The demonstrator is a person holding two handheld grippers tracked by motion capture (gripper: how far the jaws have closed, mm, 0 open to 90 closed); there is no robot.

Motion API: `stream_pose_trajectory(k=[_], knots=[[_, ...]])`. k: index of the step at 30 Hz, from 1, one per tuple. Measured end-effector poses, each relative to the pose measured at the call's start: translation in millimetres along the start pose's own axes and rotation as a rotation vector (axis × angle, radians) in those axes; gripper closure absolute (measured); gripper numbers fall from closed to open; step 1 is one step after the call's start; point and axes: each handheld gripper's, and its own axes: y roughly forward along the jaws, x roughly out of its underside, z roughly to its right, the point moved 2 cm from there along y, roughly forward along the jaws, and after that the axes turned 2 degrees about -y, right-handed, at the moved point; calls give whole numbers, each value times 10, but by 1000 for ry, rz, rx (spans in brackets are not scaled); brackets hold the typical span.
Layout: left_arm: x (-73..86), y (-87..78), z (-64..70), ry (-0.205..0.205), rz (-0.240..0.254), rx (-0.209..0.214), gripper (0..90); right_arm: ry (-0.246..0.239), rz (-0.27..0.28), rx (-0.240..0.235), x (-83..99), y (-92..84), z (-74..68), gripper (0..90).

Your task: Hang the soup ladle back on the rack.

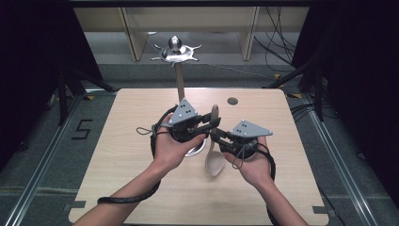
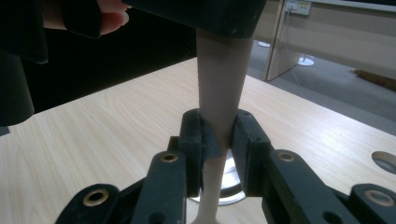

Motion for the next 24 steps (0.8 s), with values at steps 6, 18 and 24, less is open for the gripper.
stream_pose_trajectory(k=[6,18,24], knots=[[-46,-62,-47,0,2,37,730,-24,-5,-6,-31,-18,-28,619],[-126,-290,-317,112,-41,114,729,-55,-33,-52,101,-221,-27,466],[-154,-423,-487,125,-41,150,729,-3,-60,-34,278,-346,99,456]])
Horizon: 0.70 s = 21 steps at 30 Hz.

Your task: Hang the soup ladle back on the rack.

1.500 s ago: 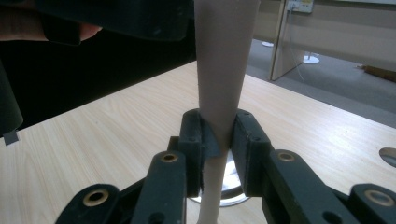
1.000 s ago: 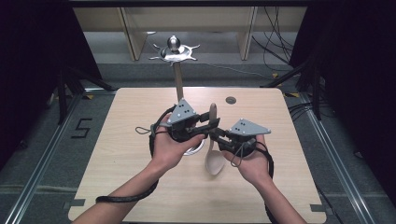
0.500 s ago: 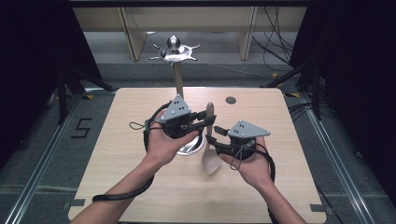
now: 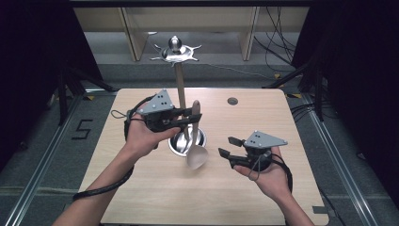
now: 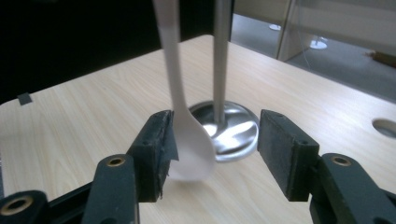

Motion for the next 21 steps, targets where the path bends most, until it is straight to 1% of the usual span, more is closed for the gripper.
stream_pose_trajectory(k=[1,2,3,4,5,7,8,9,10,11,12,13,15,16,17,18,20,21], knots=[[-5,-53,-52,-12,8,16,729,8,-5,16,61,-27,45,450],[-5,-53,-52,-12,8,16,729,41,-17,17,95,-39,43,448],[-9,-72,-69,-14,7,19,729,15,-10,11,114,-40,80,445],[-16,-99,-96,-21,12,23,729,15,-10,11,114,-40,80,445],[-33,-146,-136,-18,8,31,729,47,-36,19,181,-79,106,442],[-40,-160,-153,-21,16,39,729,51,-39,18,211,-87,124,441],[-50,-183,-169,-24,11,39,729,67,-45,23,279,-105,139,439],[-59,-198,-183,-31,15,43,729,67,-45,23,279,-105,139,439],[-69,-214,-200,-29,14,48,729,68,-54,16,312,-115,155,438],[-79,-225,-213,-32,20,54,729,86,-74,25,379,-141,169,437],[-90,-236,-227,-34,21,58,729,83,-67,34,411,-142,180,436],[-112,-256,-250,-35,22,61,729,99,-84,31,441,-161,183,436],[-122,-265,-263,-33,21,65,729,101,-86,34,471,-167,194,435],[-132,-271,-273,-34,22,67,729,78,-90,37,495,-180,223,434],[-141,-280,-285,-32,21,70,729,105,-88,36,526,-178,211,433],[-159,-294,-308,-29,22,81,729,121,-103,41,574,-200,218,432],[-167,-298,-319,-29,23,85,729,114,-106,45,596,-206,232,432],[-174,-303,-329,-29,21,90,729,94,-100,52,613,-209,257,432]])
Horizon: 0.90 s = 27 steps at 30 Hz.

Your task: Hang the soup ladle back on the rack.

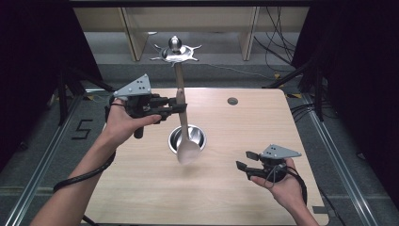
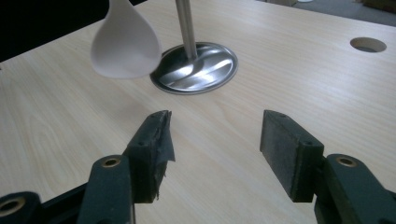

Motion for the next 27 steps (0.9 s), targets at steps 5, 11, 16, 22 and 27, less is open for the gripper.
stream_pose_trajectory(k=[5,11,16,22,27], knots=[[-33,-15,-29,-4,-1,20,729,46,-9,-12,59,3,-15,431],[-120,-40,-53,-4,12,41,729,49,-28,5,75,9,-4,430],[-219,-73,-94,-13,22,62,729,63,-24,-5,83,11,8,429],[-283,-106,-123,-15,13,76,729,58,-39,11,93,3,28,428],[-363,-150,-140,-13,12,80,729,55,-34,7,94,15,29,428]])
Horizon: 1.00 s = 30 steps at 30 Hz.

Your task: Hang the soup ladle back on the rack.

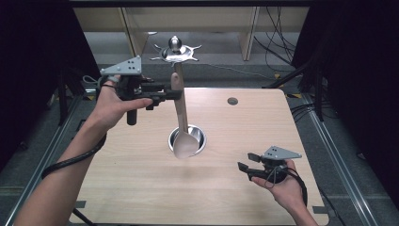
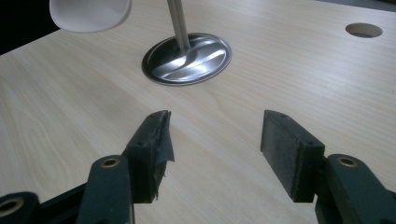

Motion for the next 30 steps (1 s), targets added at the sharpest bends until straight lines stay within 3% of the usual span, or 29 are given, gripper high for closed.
stream_pose_trajectory(k=[3,5,10,12,15,23,24,30], knots=[[-51,-21,-15,1,-6,4,729,4,4,-6,2,7,-5,427],[-102,-29,-28,-4,-9,8,729,35,-14,-8,13,8,-23,425],[-152,-23,-49,-19,-9,21,729,18,-13,-10,10,16,-9,424],[-167,-16,-58,-27,-9,29,729,41,-14,-9,12,13,-26,423],[-173,-5,-74,-37,-7,40,728,18,-5,-10,11,20,-11,422],[-158,-8,-146,-74,-5,48,728,40,-15,-21,22,30,-20,418],[-150,-12,-164,-82,-4,52,728,19,-2,-20,25,53,-2,418],[-132,-27,-185,-99,10,59,727,25,-7,-28,26,47,-8,417]])
